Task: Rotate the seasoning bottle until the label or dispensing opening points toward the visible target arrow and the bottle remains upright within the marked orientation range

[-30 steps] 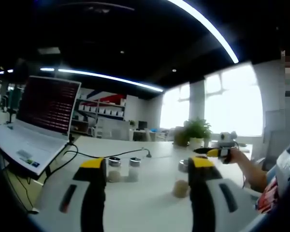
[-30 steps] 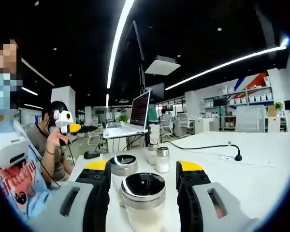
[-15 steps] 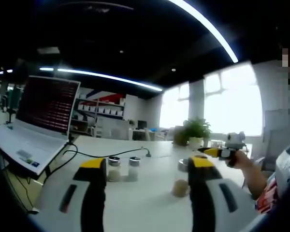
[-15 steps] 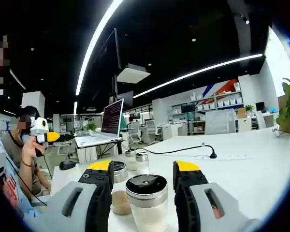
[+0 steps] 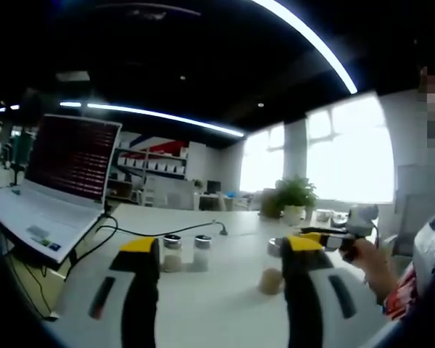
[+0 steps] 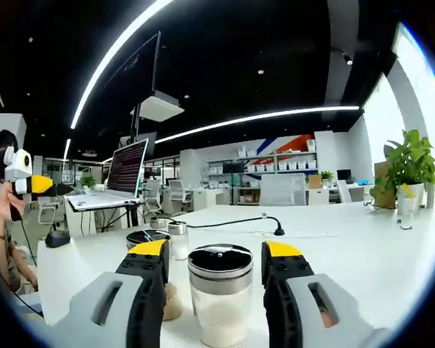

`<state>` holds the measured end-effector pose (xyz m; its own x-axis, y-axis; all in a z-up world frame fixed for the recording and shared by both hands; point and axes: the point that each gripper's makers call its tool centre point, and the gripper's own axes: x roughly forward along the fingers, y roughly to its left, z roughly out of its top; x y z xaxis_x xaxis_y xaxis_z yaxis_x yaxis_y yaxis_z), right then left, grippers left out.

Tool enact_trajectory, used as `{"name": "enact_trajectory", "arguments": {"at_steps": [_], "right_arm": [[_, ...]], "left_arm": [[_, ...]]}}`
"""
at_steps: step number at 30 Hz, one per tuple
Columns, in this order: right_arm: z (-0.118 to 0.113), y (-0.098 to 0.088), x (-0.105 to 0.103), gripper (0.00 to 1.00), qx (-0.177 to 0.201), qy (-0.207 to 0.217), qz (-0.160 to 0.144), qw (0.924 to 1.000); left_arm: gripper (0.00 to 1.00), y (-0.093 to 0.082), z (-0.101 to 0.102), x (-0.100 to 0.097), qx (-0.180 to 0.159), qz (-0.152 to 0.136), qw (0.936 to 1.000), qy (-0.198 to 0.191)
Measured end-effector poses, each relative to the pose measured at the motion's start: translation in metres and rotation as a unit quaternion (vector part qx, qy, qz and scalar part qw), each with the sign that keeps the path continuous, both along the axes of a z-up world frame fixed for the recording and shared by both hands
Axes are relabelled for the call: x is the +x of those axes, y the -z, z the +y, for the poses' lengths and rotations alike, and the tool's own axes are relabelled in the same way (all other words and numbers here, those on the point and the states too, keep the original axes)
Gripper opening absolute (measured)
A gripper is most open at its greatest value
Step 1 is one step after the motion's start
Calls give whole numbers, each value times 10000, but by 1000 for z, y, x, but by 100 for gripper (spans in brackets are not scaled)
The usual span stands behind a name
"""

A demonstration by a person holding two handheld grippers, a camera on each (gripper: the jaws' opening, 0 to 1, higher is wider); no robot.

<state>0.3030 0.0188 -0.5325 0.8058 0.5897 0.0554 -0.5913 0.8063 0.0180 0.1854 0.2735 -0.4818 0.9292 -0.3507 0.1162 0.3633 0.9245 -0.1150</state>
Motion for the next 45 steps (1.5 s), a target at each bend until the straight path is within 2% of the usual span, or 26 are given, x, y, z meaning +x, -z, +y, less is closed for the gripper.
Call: {"name": "enact_trajectory", "arguments": {"at_steps": [5, 9, 14, 17, 23, 27, 45], "right_arm": [[-9, 6, 5, 61, 213, 480, 70, 9986], [-11, 4, 5, 59, 298, 564, 12, 9980], [-11, 7, 8, 54, 66, 730, -51, 9973], [-11, 4, 7, 49, -139, 838, -332, 9958], [-5, 2, 7, 38, 95, 612, -302, 9976], [-4, 1, 7, 37, -10, 599, -418, 9973], [-2, 3, 6, 37, -284, 378, -584, 9972]], "left_arm": [[72, 2, -1, 1, -3, 40, 10000, 9], [72, 2, -2, 2, 12, 41, 10000, 26], [72, 4, -4, 3, 12, 77, 9999, 66], [72, 5, -5, 4, 10, 92, 9999, 88], [72, 6, -6, 4, 16, 120, 9999, 93], [72, 5, -5, 4, 12, 96, 9999, 73], [72, 7, -4, 3, 15, 141, 9999, 80]]}}
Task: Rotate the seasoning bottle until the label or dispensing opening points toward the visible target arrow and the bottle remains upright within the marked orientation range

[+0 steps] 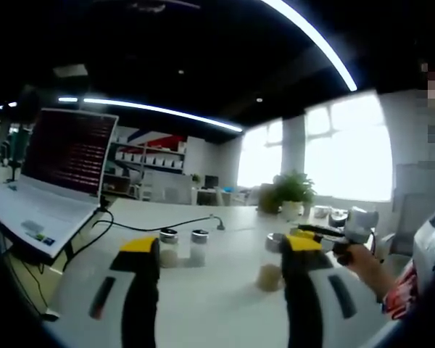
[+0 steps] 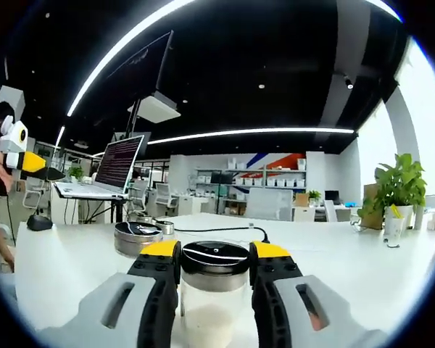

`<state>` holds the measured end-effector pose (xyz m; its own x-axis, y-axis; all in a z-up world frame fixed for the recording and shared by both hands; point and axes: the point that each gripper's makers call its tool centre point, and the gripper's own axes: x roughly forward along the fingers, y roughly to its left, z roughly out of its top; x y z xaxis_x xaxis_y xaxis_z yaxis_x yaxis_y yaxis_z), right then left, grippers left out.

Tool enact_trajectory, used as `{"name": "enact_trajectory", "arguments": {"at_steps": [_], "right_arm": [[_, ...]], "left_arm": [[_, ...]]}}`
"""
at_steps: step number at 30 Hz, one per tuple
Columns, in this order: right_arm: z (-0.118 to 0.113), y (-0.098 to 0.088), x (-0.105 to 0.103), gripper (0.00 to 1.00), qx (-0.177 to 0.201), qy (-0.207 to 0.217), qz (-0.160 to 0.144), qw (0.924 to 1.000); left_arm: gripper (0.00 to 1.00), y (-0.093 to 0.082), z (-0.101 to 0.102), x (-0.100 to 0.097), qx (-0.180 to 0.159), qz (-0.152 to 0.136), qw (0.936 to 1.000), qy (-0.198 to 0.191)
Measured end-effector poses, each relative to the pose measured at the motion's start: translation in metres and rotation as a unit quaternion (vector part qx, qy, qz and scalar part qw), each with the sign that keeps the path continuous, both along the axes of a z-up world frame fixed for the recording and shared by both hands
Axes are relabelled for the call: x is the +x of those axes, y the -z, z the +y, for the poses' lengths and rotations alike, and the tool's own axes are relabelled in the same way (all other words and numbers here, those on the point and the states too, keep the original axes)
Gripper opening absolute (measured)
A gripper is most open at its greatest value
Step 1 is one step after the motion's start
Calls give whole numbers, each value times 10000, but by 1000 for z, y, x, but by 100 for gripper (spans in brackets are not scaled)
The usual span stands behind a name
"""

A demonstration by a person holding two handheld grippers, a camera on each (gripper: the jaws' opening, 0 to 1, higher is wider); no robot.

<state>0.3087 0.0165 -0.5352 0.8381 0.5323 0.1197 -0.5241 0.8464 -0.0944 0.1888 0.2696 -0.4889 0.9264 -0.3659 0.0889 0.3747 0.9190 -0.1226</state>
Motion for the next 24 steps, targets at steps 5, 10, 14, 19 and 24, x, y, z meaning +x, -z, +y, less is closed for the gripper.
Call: {"name": "enact_trajectory", "arguments": {"at_steps": [5, 10, 14, 19, 24], "right_arm": [[0, 0, 0, 37, 25, -118, 11, 9999], [0, 0, 1, 36, 49, -334, 40, 9994], [0, 0, 1, 36, -21, -499, 36, 9987], [1, 0, -1, 36, -9, -665, 49, 9978], [1, 0, -2, 36, -69, -826, 75, 9965]], "left_arm": [[72, -1, 1, -1, 1, -11, 10000, -11], [72, -1, 3, -1, -18, -13, 10000, -45], [72, -1, 4, -1, -28, -18, 10000, -65], [72, -2, 5, -2, -15, -29, 10000, -68], [72, -3, 6, -3, -17, -38, 10000, -80]]}}
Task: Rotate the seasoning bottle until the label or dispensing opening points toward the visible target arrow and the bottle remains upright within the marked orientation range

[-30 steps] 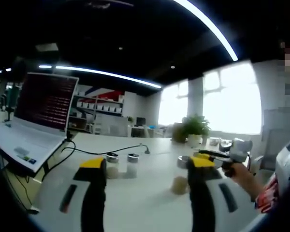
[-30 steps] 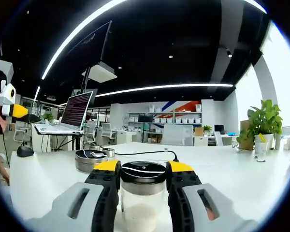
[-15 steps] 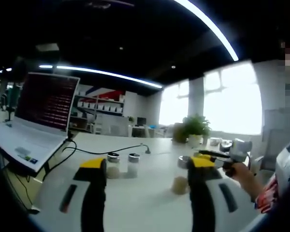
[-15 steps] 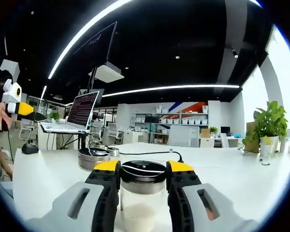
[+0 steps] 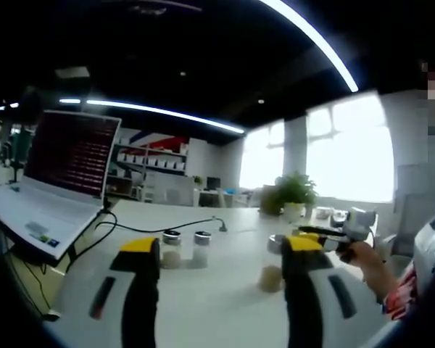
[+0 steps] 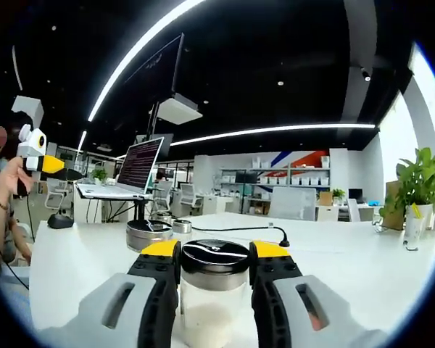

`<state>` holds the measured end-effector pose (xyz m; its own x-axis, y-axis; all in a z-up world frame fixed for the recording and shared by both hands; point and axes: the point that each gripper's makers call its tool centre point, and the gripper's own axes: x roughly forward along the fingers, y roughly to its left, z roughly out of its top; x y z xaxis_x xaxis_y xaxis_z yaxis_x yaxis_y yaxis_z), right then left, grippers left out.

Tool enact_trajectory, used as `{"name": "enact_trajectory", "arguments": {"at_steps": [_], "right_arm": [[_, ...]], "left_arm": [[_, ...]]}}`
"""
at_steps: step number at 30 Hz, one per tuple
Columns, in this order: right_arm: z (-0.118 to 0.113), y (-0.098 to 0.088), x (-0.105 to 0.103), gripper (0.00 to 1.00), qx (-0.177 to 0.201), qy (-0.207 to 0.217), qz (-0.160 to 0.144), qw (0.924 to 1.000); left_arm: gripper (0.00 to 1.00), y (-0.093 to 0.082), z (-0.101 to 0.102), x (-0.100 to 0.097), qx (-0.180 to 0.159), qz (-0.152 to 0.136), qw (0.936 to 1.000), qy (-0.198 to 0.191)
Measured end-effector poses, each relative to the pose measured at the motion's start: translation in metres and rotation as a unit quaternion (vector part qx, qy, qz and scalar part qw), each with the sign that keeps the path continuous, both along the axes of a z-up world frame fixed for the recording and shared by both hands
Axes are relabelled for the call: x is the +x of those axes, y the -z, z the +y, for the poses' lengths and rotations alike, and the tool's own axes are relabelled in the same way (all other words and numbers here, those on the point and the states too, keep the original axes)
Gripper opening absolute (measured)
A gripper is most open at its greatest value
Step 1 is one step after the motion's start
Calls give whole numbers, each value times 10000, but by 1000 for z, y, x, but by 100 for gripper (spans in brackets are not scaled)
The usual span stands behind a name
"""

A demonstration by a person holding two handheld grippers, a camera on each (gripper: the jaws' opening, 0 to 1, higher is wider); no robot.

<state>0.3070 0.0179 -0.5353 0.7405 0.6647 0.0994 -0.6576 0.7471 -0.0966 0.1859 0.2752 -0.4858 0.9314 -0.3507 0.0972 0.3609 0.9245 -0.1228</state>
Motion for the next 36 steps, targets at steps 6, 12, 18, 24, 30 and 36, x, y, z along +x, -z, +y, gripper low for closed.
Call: {"name": "enact_trajectory", "arguments": {"at_steps": [6, 12, 18, 24, 30, 36], "right_arm": [[0, 1, -1, 36, 45, -213, 15, 9998], [3, 1, -1, 36, 34, -553, 17, 9985], [4, 2, -2, 36, -25, -901, 12, 9959], [4, 2, -3, 36, -24, -1246, 6, 9922], [3, 2, -3, 36, -4, -1579, 93, 9874], [4, 3, -5, 37, -164, -2048, 207, 9785]], "left_arm": [[72, -1, 1, 0, -6, -7, 10000, -24], [72, 0, 0, 0, -3, 7, 10000, -11], [72, 0, 2, 0, -19, 8, 10000, -38], [72, -1, 3, -1, -14, -4, 10000, -45], [72, -1, 3, -1, -5, 4, 10000, -37], [72, 0, 5, 0, -18, 12, 10000, -68]]}}
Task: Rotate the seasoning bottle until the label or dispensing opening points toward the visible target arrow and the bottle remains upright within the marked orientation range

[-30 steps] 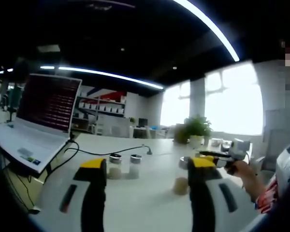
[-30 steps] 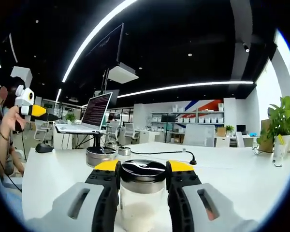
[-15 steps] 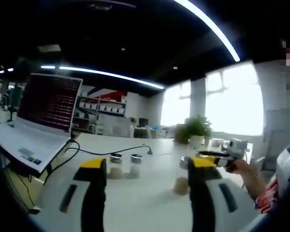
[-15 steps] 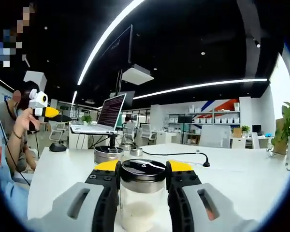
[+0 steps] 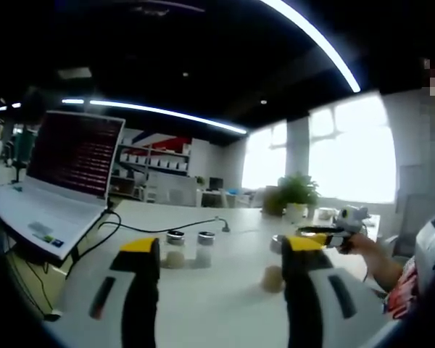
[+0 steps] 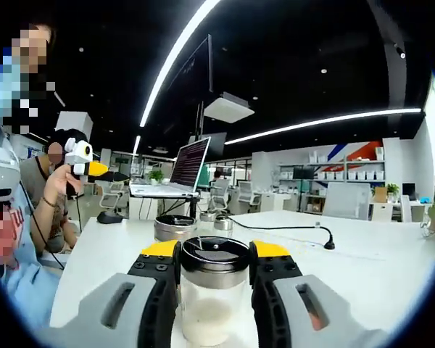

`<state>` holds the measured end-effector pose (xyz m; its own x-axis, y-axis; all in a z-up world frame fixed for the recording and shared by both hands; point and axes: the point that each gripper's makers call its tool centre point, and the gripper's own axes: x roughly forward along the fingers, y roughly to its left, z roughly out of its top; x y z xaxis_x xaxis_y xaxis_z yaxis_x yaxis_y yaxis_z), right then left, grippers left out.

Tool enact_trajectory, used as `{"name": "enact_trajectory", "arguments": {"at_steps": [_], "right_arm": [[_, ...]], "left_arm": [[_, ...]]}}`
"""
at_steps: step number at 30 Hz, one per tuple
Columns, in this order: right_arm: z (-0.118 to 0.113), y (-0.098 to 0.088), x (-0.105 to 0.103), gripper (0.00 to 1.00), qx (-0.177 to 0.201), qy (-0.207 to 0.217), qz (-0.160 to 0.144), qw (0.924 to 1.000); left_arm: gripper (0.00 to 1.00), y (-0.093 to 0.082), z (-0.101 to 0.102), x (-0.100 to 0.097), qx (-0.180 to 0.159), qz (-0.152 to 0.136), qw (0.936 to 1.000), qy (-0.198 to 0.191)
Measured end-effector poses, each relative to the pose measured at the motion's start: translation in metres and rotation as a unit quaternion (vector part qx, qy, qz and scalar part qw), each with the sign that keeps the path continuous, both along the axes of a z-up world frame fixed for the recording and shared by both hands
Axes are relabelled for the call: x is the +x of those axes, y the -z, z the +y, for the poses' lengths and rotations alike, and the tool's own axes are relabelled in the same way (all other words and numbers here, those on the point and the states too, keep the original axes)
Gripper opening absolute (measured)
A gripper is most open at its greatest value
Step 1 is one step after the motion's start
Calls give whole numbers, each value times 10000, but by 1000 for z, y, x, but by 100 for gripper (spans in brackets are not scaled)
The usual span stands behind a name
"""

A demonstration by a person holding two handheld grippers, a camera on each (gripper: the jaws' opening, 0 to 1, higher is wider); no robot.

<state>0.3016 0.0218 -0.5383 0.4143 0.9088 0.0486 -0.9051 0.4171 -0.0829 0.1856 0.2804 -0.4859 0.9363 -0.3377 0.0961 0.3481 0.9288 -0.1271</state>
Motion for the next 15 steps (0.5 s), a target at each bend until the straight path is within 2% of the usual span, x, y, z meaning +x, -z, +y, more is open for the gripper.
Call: {"name": "enact_trajectory", "arguments": {"at_steps": [5, 8, 15], "right_arm": [[1, 1, -3, 37, 20, -395, 72, 9992], [0, 2, -4, 37, 142, -644, 236, 9975], [0, 4, -4, 37, 251, -926, 377, 9947]], "left_arm": [[72, 0, -1, 0, 20, 3, 10000, 4], [72, 0, -1, 0, 29, 2, 10000, 1], [72, 0, 1, 0, 34, 0, 10000, -16]]}}
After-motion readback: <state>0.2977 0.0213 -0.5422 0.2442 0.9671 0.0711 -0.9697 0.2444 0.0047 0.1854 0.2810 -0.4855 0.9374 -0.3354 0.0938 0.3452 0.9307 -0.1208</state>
